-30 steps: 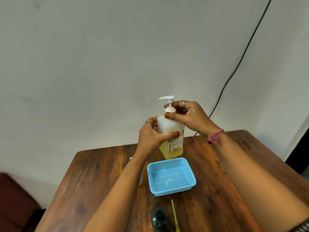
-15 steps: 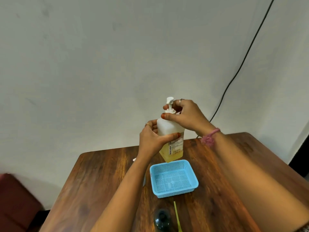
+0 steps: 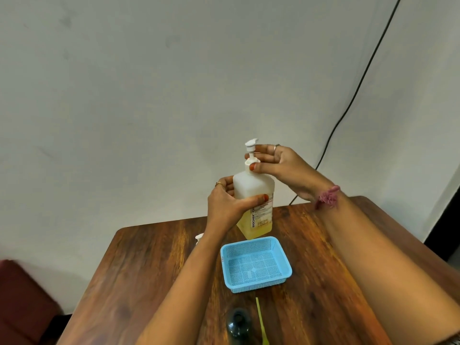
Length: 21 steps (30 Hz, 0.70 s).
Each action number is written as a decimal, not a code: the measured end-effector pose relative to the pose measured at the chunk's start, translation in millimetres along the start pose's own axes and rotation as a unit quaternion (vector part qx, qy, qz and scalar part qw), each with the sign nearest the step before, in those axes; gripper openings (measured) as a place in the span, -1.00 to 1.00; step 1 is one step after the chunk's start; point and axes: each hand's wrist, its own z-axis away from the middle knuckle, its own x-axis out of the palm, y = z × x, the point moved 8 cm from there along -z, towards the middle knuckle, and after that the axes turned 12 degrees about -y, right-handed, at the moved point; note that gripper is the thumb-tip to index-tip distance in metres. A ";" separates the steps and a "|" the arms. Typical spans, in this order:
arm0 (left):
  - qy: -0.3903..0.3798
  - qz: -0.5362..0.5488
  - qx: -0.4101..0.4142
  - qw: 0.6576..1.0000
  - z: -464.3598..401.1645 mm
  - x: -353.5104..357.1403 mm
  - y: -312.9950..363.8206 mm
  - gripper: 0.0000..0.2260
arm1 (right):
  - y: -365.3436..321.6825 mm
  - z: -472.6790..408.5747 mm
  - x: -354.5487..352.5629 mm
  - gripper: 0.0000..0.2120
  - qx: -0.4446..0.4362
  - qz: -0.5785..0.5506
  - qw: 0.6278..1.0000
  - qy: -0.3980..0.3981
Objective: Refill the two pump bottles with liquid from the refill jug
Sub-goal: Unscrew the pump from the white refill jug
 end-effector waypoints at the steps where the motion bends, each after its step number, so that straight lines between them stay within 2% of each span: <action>1: -0.001 -0.001 0.002 1.000 0.1 0.4 0.7 -0.28 | 0.1 0.8 1.0 -0.54 0.002 0.037 0.999 0.010; 3: -0.003 -0.005 0.006 1.000 0.7 1.6 1.9 -0.31 | -2.7 2.6 -0.9 -0.47 0.002 0.157 0.985 0.075; 5: -0.003 -0.006 0.006 1.000 2.2 1.7 2.3 -0.34 | -6.9 7.7 -5.4 -0.45 -0.011 0.193 0.971 0.143; 9: 0.003 0.004 0.001 1.000 3.7 -0.7 -0.3 -0.31 | -0.1 6.7 -3.5 -0.49 -0.008 0.020 0.996 0.092; 11: 0.004 0.001 0.003 1.000 4.5 -1.0 0.1 -0.30 | -0.9 7.6 -2.0 -0.46 -0.012 0.029 0.995 0.097; 15: -0.001 -0.004 0.007 1.000 7.5 0.0 2.6 -0.32 | -4.2 14.4 -4.2 -0.43 -0.027 0.143 0.975 0.166; 18: -0.005 -0.005 0.003 1.000 9.0 0.5 3.2 -0.23 | -0.6 16.3 -4.5 -0.58 -0.035 0.072 0.983 0.164; 21: -0.006 -0.003 0.002 1.000 10.4 0.5 3.7 -0.24 | -1.2 15.8 -2.8 -0.53 -0.043 0.051 0.987 0.149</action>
